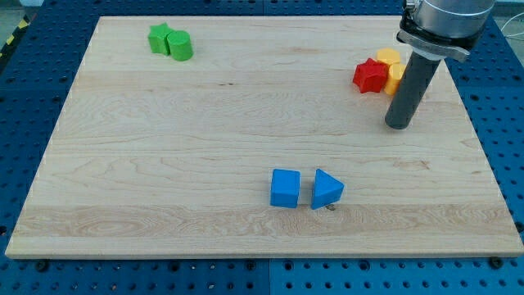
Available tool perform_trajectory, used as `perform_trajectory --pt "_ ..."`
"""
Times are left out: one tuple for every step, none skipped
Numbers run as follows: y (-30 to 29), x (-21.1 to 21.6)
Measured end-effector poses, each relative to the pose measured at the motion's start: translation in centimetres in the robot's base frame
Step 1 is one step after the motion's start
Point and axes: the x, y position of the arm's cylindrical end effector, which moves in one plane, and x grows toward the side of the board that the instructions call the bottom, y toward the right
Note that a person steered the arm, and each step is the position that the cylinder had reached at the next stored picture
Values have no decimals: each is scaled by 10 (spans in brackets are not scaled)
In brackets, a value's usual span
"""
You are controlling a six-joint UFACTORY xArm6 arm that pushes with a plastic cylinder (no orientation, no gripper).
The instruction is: Slide the blue cube closer to the red star
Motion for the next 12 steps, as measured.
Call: perform_trajectory --pt "-25 9" --pt "-62 7" --pt "-111 7" --pt "-153 9" --pt "-192 12" --pt "-232 15" --pt "-279 38" --pt "-330 65" --pt "-342 98" --pt "-291 124" --pt "-244 116" --pt "-209 94"
